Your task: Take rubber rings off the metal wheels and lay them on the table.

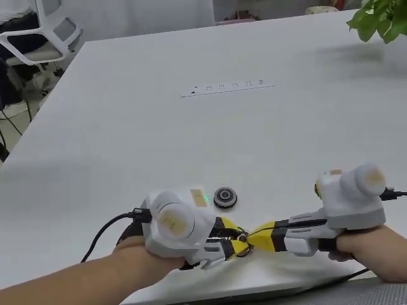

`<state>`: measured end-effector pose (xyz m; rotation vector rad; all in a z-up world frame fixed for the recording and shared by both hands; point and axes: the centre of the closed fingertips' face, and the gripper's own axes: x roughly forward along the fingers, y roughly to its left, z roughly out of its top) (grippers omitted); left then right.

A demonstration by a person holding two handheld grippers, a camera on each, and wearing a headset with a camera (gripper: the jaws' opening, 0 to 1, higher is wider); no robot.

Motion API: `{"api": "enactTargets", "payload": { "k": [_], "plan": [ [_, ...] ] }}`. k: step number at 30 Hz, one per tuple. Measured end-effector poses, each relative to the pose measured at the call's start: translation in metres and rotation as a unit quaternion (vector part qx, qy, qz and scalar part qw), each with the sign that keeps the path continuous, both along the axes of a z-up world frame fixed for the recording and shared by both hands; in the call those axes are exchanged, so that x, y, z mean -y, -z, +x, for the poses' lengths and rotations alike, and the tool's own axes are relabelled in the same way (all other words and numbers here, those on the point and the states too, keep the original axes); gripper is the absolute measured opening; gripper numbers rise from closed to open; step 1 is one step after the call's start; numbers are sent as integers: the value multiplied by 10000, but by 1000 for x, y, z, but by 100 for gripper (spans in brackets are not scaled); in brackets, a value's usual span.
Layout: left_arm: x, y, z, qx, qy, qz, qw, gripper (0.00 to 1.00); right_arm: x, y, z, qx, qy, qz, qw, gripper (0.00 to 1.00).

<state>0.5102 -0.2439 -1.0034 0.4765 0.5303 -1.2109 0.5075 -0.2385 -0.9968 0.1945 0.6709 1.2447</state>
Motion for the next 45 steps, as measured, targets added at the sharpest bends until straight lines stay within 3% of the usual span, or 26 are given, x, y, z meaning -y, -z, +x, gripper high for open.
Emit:
{"api": "enactTargets", "payload": {
  "k": [15,26,35,45],
  "plan": [
    [0,-2,-4,-174,119,24,9998,18,2,0,2,49,59,-19,10000,0],
    [-7,-24,-10,-285,212,-169,9992,29,1,-14,-1,84,37,23,10000,0],
    [-27,-46,-9,-277,60,-350,9990,40,2,-20,3,152,3,29,9999,0],
    [-52,-66,-5,-231,-201,-529,9981,51,-7,-39,14,308,-151,38,9994,0]
  ]
}}
